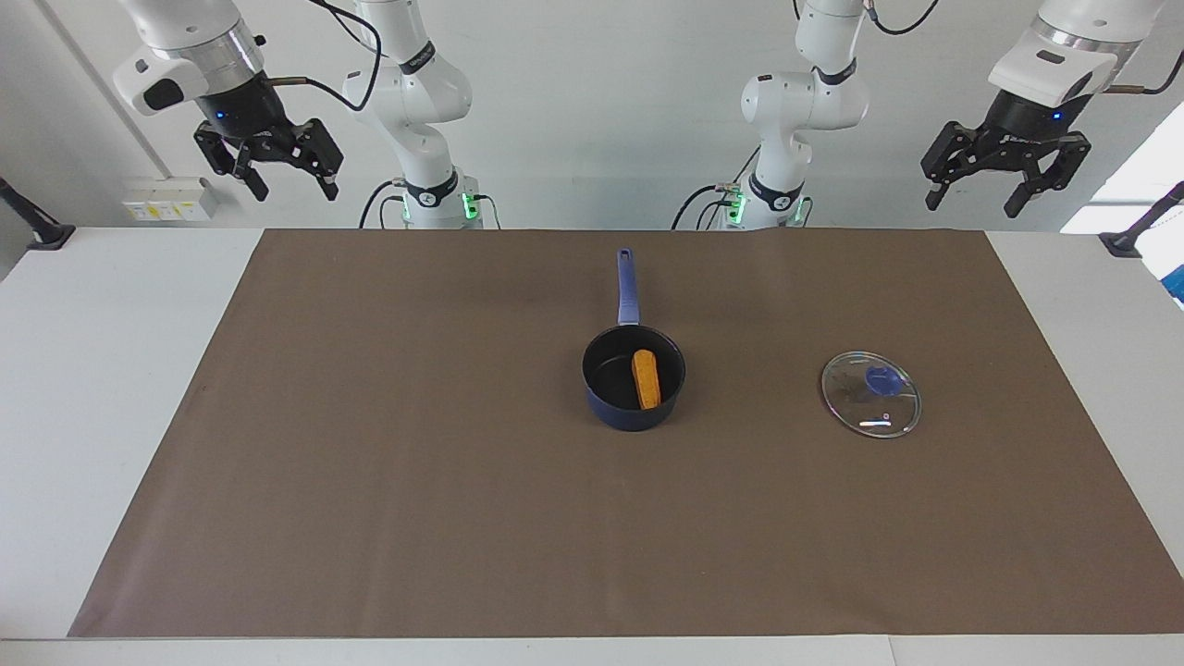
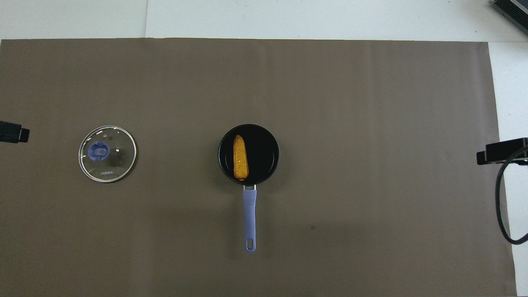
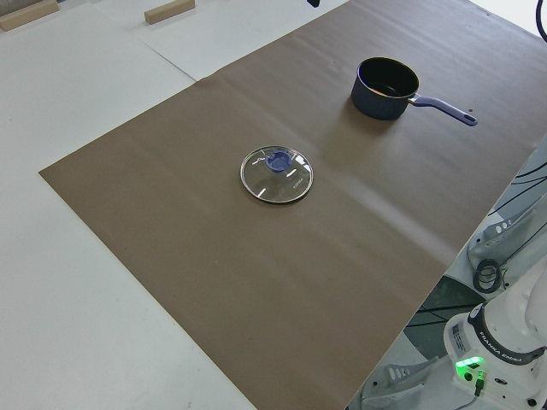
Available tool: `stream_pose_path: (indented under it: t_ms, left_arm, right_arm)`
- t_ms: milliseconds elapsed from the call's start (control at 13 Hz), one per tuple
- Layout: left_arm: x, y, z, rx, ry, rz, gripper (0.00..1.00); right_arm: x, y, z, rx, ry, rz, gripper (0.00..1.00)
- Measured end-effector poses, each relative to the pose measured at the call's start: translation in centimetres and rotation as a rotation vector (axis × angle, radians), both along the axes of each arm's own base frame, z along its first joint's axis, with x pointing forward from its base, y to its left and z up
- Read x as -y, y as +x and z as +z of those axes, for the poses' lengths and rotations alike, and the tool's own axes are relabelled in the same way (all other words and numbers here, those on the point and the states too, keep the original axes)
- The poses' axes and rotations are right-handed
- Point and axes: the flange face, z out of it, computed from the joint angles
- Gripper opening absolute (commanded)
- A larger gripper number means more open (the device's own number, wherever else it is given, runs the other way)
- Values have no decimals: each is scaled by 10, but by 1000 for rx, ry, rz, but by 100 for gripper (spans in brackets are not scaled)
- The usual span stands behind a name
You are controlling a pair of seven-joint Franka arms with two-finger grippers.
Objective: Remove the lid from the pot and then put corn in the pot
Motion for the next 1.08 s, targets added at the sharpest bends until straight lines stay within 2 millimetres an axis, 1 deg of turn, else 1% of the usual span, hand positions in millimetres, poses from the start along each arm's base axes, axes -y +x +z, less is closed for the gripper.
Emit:
stream_pose_path:
  t_ms: [385,615,1077]
  left_arm:
    - [0,-1,0,-12,0,10,100]
    - [0,-2,4,1,-1,10,100]
    - [-2,-3,6,3,-1,13,100]
  right_arm:
    - [1,0,6,15,-74,6,100]
    - [-1,0,6,16,-78,10,100]
    - [-1,0,6,16,-78,10,100]
